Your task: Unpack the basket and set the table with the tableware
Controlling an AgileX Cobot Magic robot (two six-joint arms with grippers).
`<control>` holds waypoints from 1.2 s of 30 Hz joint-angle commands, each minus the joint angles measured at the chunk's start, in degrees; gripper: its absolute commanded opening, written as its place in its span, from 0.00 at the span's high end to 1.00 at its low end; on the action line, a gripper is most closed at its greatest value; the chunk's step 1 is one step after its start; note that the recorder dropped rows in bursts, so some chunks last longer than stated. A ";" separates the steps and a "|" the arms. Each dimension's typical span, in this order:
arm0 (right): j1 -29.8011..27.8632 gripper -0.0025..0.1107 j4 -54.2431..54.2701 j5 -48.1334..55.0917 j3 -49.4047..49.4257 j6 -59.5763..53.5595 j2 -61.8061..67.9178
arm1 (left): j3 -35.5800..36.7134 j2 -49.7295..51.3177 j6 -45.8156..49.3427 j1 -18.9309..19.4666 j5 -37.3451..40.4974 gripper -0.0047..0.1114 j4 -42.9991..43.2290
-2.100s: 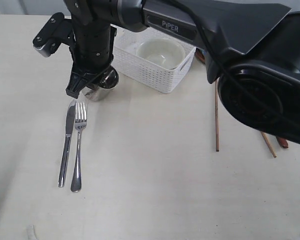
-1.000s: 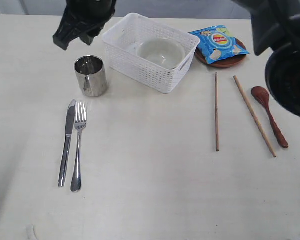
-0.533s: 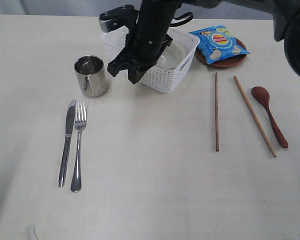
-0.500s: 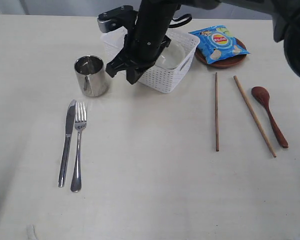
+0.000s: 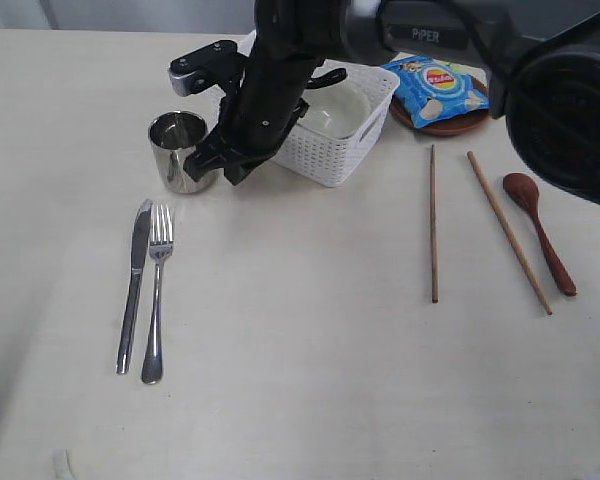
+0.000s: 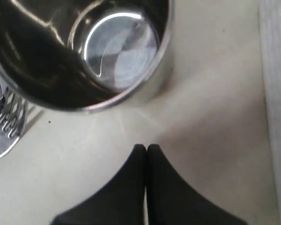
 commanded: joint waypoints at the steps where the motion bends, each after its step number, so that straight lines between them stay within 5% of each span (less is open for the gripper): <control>1: 0.67 0.98 3.38 -2.71 0.18 -1.94 0.78 | 0.21 -0.21 0.17 -0.26 -0.12 0.96 0.05; 28: 1.02 0.98 8.45 -2.90 -3.66 -5.92 1.70 | 0.21 -0.21 0.17 -0.26 -0.12 0.96 0.05; 36: 1.02 0.98 5.03 8.38 -3.66 -4.31 -2.60 | 0.21 -0.21 0.17 -0.26 -0.12 0.96 0.05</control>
